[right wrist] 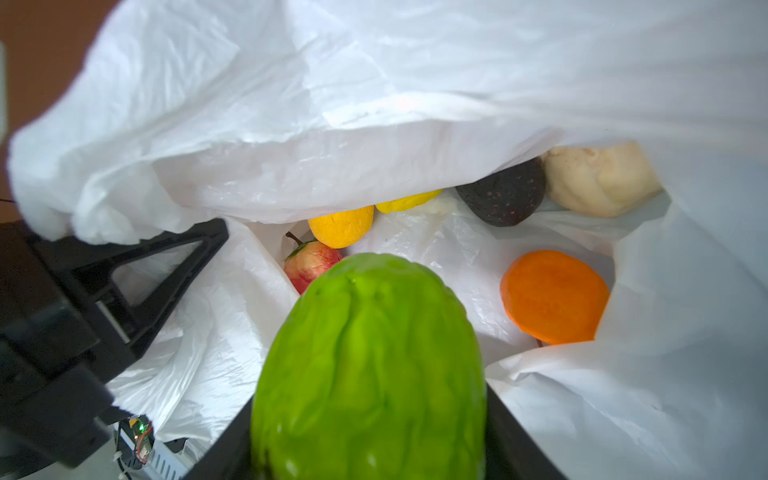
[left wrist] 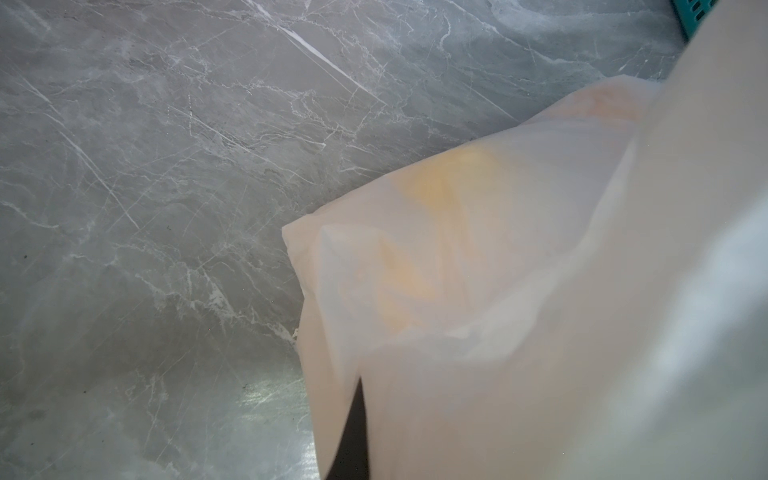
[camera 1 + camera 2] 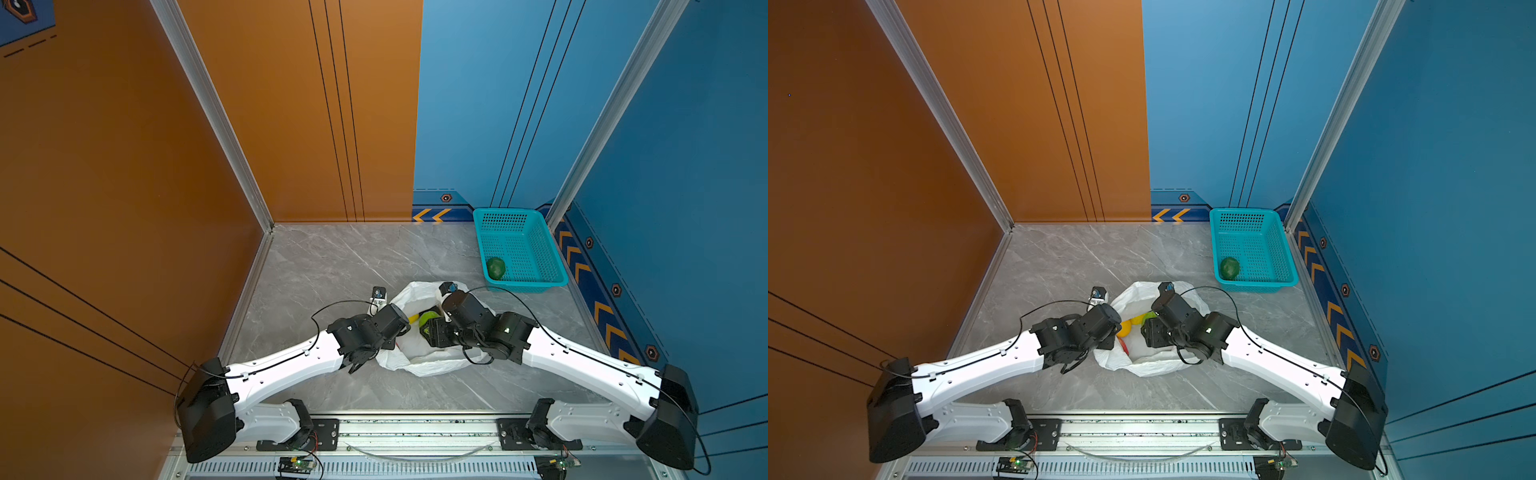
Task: Untie the knot of the plastic bag and take out the fruit
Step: 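Lift the light green fruit out and carry it over the teal basket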
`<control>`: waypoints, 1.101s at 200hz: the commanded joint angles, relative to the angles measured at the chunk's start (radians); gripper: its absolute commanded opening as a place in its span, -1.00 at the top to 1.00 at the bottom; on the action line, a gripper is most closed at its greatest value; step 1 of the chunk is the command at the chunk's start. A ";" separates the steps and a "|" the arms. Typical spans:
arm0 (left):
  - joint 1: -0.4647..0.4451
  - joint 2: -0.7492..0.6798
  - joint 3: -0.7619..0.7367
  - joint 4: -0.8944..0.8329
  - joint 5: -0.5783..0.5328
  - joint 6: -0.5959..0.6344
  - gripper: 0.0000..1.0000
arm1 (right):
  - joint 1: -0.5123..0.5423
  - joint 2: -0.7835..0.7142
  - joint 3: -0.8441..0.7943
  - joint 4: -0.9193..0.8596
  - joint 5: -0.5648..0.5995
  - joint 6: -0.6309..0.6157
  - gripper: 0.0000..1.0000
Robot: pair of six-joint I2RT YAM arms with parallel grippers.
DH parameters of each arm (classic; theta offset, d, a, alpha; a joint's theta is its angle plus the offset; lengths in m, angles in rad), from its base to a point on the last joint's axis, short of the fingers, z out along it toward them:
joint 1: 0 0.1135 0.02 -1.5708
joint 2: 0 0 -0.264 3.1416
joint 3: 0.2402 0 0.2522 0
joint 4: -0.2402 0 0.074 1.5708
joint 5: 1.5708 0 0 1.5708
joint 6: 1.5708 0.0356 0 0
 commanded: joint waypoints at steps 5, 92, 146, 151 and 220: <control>0.009 -0.022 0.017 0.006 0.010 0.012 1.00 | -0.034 -0.040 0.113 -0.091 -0.031 -0.024 0.09; -0.033 -0.087 -0.037 0.131 -0.006 0.070 1.00 | -0.480 -0.005 0.380 -0.144 -0.257 -0.146 0.09; -0.043 -0.098 -0.043 0.166 -0.010 0.105 1.00 | -0.800 0.109 0.333 -0.034 -0.286 -0.202 0.07; -0.044 -0.095 -0.042 0.166 -0.005 0.106 1.00 | -0.823 0.130 0.324 -0.013 -0.277 -0.203 0.07; -0.049 -0.104 -0.045 0.160 0.000 0.104 1.00 | -0.998 0.494 0.401 0.154 -0.158 -0.236 0.08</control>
